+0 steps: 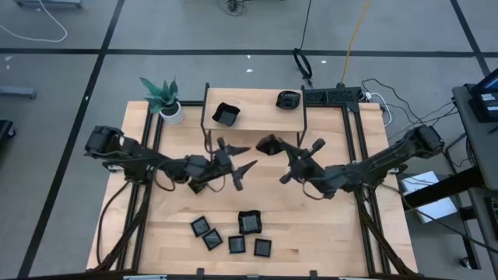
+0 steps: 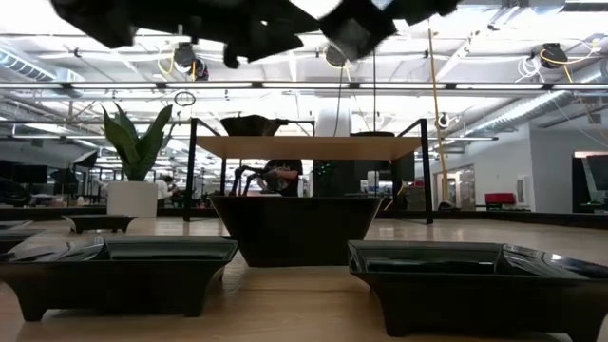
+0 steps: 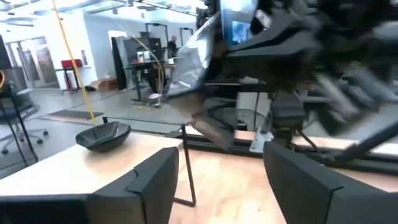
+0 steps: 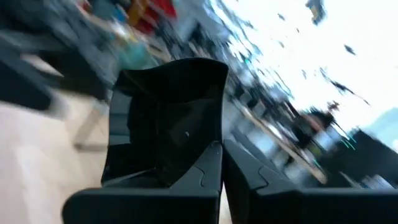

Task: Pick & Place Mini shaped plates
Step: Stack the black distorted square plate on top of the other black distorted square plates on the shelf

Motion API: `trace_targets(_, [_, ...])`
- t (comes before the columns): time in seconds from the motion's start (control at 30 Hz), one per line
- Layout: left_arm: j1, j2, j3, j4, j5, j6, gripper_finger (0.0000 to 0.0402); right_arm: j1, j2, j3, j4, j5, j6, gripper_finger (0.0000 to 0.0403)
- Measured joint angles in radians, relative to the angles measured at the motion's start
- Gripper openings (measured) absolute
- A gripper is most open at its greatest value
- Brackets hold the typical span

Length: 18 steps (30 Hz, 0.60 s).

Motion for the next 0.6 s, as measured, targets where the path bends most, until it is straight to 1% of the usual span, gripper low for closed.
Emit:
trace_targets(0.07, [0.015,0.019,0.026,0.002,0.021,-0.022,0.0241,0.0,0.001,-0.023,0.129,-0.072,-0.082,0.0])
trace_targets(0.13, [0.028,0.033,0.042,0.001,0.046,-0.028,0.0241,-0.002,0.0,-0.041,0.245,-0.122,-0.146,0.0])
trace_targets(0.23, [0.04,0.043,0.065,0.001,0.061,-0.033,0.0241,-0.01,0.001,-0.07,0.351,-0.186,-0.198,0.0])
trace_targets(0.33, [0.045,0.042,0.081,0.005,0.064,-0.03,0.0241,-0.029,0.0,-0.085,0.376,-0.226,-0.207,0.0])
trace_targets(0.47, [0.045,0.042,0.094,0.001,0.085,-0.002,0.0241,-0.061,0.001,-0.102,0.382,-0.231,-0.202,0.0])
trace_targets(0.6, [0.045,0.042,0.112,0.002,0.084,0.006,0.0241,-0.084,0.001,-0.121,0.402,-0.291,-0.155,0.0])
